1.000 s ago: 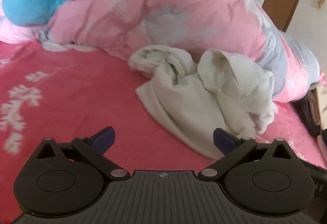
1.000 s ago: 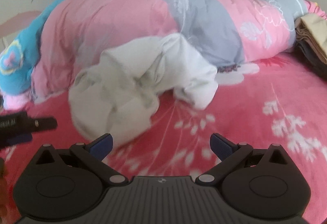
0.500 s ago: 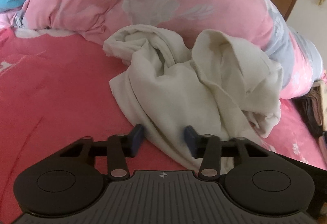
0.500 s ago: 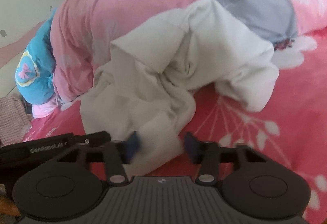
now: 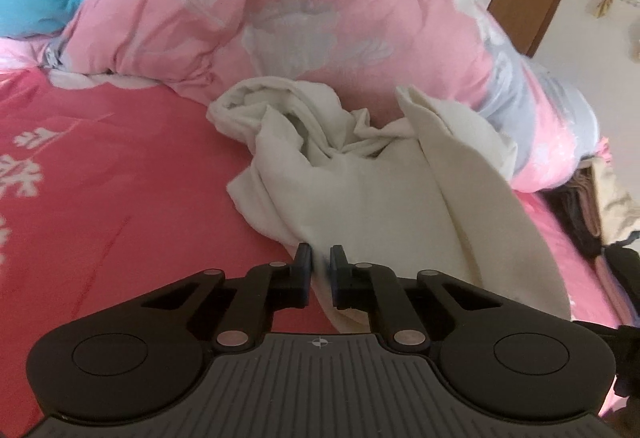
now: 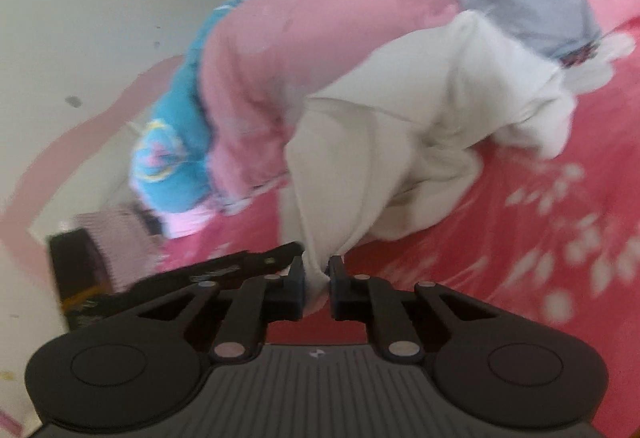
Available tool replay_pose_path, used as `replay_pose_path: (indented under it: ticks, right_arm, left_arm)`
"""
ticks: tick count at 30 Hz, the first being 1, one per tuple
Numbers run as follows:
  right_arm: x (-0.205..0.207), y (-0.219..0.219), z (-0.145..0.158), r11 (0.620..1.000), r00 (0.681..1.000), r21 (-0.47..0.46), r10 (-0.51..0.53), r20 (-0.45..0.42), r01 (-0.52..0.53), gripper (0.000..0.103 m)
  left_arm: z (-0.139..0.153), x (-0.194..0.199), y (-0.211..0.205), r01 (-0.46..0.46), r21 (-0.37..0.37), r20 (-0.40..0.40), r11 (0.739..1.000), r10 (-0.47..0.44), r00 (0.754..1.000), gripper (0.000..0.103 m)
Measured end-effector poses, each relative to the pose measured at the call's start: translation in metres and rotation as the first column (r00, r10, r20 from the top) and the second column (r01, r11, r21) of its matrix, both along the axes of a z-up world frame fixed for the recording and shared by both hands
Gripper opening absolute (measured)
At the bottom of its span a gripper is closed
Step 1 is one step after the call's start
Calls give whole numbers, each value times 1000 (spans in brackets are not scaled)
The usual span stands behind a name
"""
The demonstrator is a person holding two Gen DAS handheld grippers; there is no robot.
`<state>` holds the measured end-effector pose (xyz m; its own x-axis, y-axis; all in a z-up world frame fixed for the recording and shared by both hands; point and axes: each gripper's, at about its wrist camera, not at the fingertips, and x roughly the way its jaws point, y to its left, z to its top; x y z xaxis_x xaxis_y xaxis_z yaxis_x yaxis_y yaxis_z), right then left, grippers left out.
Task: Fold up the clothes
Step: 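Grasp the white garment edge with the right gripper and lift it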
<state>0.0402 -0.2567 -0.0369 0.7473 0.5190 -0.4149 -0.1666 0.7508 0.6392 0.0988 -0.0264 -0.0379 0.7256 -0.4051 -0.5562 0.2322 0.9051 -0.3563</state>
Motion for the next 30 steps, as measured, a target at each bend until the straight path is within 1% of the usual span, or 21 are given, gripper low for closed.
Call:
replay_pose_path:
  ticks: [1,6,9,11,14,16,18,19,20,21,22,24,26,29,30]
  right_arm:
    - [-4,5,1,999,1000,29,19,-10,-19,12]
    - [-20,37,4,988,994,112,109,-27,-105,12]
    - [-26,57,-4,972,985,173,168,-49,-157,12]
    - [-24,69,-14,967,977,185,194,-84,-176,13]
    - [-18,80,-33,976,970,145,183,-159,-160,25]
    - [-14,80,-43,982,962,123,165,-217,-141,50]
    - [-20,68,-46,980,962,157,153,-228,-119,56]
    - [-25,62,-45,979,965,169,148,-218,-112,64]
    - [-30,55,-43,980,970,172,134,-204,-99,68]
    - [-38,45,-39,983,977,166,108,-181,-78,74]
    - [-42,35,-36,986,984,160,79,-160,-53,77]
    - [-50,11,-33,988,992,153,5,-123,15,80]
    - [-49,-15,-33,980,989,172,-77,-123,98,80]
    - [-36,-50,-38,954,978,220,-186,-99,204,80]
    - [-25,-59,-41,941,969,236,-226,-98,243,81]
  left_arm:
    - [2,-6,6,-2,-1,9,1000,2,1000,8]
    - [15,-28,37,-39,-9,43,999,39,998,8]
    - [19,-37,52,-46,7,58,999,46,997,8]
    - [18,-41,56,-42,25,50,999,41,998,9]
    - [14,-45,58,-29,42,24,999,28,999,11]
    - [11,-48,59,-16,52,6,999,16,1000,13]
    - [5,-53,60,6,52,-11,999,-6,1000,15]
    - [3,-55,58,19,54,-21,998,-18,1000,18]
    - [1,-58,56,32,56,-32,998,-30,999,20]
    - [-1,-60,55,45,58,-43,997,-43,998,26]
    - [-4,-62,53,58,60,-53,996,-55,997,32]
    - [-6,-68,48,73,80,-56,994,-68,996,37]
    - [-9,-75,42,86,100,-57,991,-81,995,39]
    - [-12,-86,35,106,131,-59,986,-99,993,40]
    - [-14,-89,32,113,141,-60,984,-105,993,40]
